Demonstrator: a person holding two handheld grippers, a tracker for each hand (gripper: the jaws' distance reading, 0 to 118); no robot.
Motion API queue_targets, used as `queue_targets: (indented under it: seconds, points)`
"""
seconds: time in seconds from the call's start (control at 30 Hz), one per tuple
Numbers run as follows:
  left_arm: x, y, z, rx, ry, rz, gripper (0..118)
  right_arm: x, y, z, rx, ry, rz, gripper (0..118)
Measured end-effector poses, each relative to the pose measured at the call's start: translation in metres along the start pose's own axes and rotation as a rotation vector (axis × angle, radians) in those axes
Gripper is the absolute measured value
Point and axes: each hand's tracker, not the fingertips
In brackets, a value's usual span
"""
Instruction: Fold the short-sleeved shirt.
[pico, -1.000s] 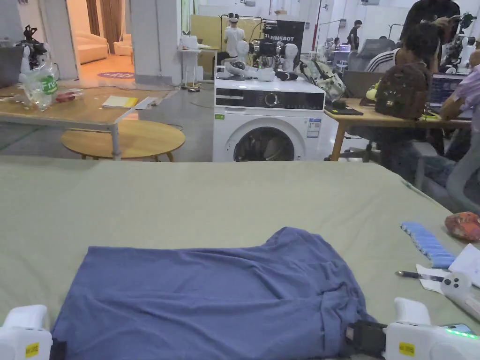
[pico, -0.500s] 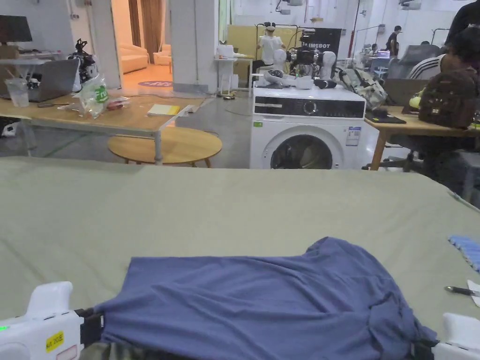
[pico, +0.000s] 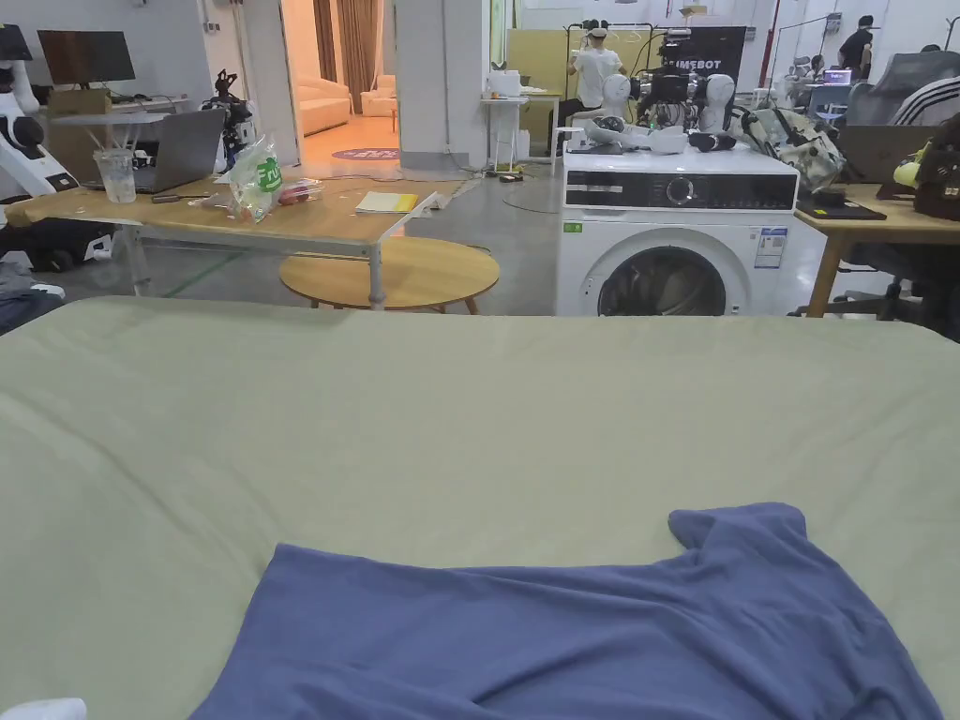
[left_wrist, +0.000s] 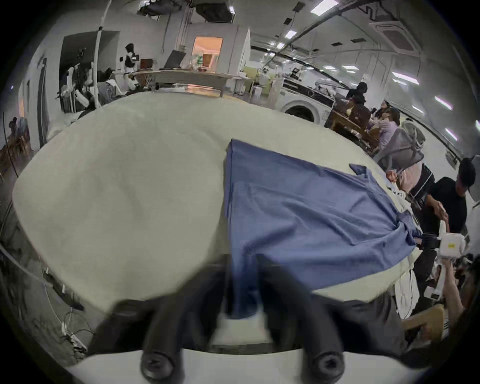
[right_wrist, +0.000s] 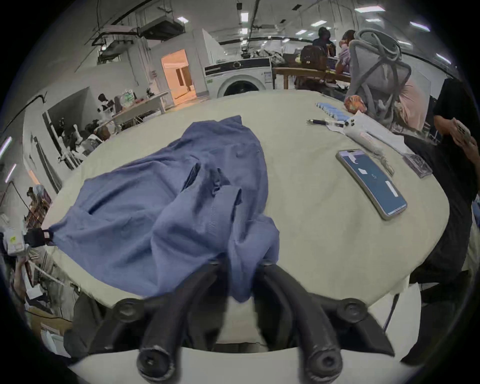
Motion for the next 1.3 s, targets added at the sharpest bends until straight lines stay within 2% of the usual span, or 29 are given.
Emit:
queue_targets:
  seconds: [0.07, 0.13, 0.2, 0.27, 0.4, 0.43, 0.47, 0.57, 0.6, 0.63, 0.73, 0.93, 0.97, 1.03, 1.07, 1.2, 1.3]
  points:
    - [0.005, 0.000, 0.005, 0.021, -0.029, 0.011, 88, 0.001, 0.000, 0.001, 0.007, -0.014, -0.005, 55]
    - [0.014, 0.005, 0.015, 0.101, -0.074, 0.016, 90, 0.001, 0.003, 0.010, 0.072, 0.026, -0.019, 58]
    - [0.032, 0.017, 0.021, 0.158, -0.057, -0.043, 90, -0.003, 0.011, 0.020, 0.143, 0.038, -0.027, 57]
    - [0.054, 0.031, 0.025, 0.238, -0.017, -0.120, 90, -0.015, 0.025, 0.025, 0.204, 0.074, -0.010, 57]
    - [0.096, 0.052, 0.024, 0.330, -0.033, -0.196, 90, -0.045, 0.046, 0.025, 0.261, 0.123, 0.019, 55]
    - [0.103, 0.055, 0.022, 0.334, -0.052, -0.206, 86, -0.052, 0.051, 0.022, 0.259, 0.137, 0.026, 47]
    - [0.109, 0.056, 0.020, 0.342, -0.076, -0.204, 67, -0.057, 0.053, 0.018, 0.258, 0.155, 0.035, 28]
    - [0.121, 0.060, 0.013, 0.328, -0.104, -0.172, 41, -0.073, 0.056, 0.008, 0.263, 0.159, 0.058, 13]
    - [0.122, 0.061, 0.009, 0.318, -0.098, -0.167, 13, -0.077, 0.056, 0.005, 0.262, 0.156, 0.068, 6]
    - [0.123, 0.060, 0.006, 0.311, -0.080, -0.163, 0, -0.080, 0.056, 0.002, 0.259, 0.161, 0.079, 3]
    - [0.121, 0.062, 0.002, 0.283, -0.056, -0.168, 0, -0.088, 0.058, -0.006, 0.238, 0.129, 0.143, 0]
    - [0.088, 0.105, -0.023, 0.180, -0.065, -0.083, 0, -0.081, 0.064, -0.010, 0.236, 0.183, 0.114, 0]
    - [0.080, 0.118, -0.034, 0.152, -0.078, -0.072, 20, -0.079, 0.065, -0.010, 0.237, 0.192, 0.112, 0]
    - [0.070, 0.143, -0.060, 0.113, -0.052, -0.095, 69, -0.076, 0.068, -0.010, 0.234, 0.202, 0.111, 0]
    - [0.066, 0.156, -0.076, 0.058, -0.029, -0.115, 81, -0.074, 0.068, -0.010, 0.232, 0.210, 0.109, 0]
    - [0.048, 0.191, -0.137, -0.030, 0.051, -0.086, 81, -0.062, 0.070, -0.012, 0.211, 0.215, 0.084, 0]
    - [0.034, 0.203, -0.180, -0.094, 0.138, -0.065, 81, -0.047, 0.070, -0.015, 0.189, 0.181, 0.071, 0]
